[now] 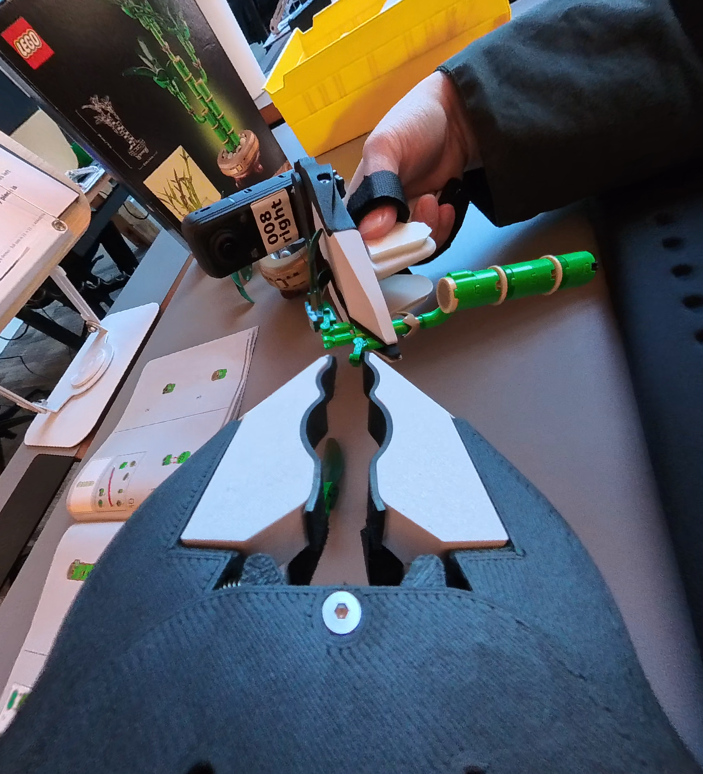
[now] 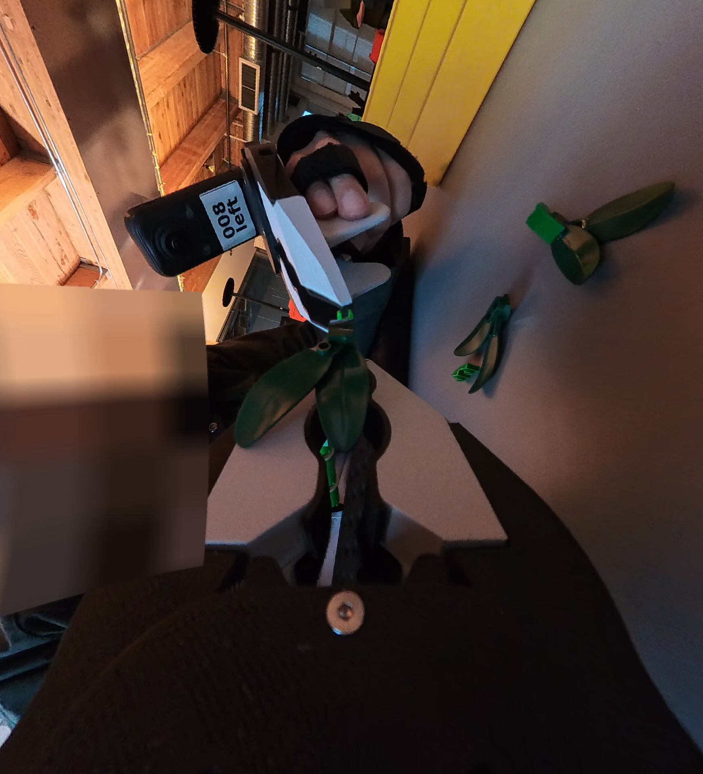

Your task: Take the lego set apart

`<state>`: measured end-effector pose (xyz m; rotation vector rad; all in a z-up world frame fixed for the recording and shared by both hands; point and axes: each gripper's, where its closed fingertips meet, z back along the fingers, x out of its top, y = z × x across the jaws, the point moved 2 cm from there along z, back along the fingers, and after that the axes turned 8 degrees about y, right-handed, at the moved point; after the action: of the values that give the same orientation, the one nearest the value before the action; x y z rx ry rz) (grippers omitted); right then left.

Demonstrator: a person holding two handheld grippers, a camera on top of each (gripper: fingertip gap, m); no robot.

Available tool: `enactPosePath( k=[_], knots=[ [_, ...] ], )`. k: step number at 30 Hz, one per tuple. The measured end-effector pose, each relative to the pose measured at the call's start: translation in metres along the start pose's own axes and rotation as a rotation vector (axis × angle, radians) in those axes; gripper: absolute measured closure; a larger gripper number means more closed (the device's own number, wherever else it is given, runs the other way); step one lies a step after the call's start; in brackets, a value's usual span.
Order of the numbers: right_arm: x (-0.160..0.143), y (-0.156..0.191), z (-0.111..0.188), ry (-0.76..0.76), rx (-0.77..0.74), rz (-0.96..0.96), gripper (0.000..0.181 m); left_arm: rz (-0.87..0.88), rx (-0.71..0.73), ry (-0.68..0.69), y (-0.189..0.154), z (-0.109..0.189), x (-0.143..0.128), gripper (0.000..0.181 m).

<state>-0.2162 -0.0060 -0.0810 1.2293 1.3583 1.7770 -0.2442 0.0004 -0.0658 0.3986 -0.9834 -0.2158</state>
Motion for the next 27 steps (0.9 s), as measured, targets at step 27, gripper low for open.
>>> enactPosePath(
  k=[27],
  knots=[
    [0.020,0.005,0.013,-0.110,-0.178,0.268,0.175,0.216,0.007,-0.061,0.022,-0.004,0.006,0.177]
  ],
)
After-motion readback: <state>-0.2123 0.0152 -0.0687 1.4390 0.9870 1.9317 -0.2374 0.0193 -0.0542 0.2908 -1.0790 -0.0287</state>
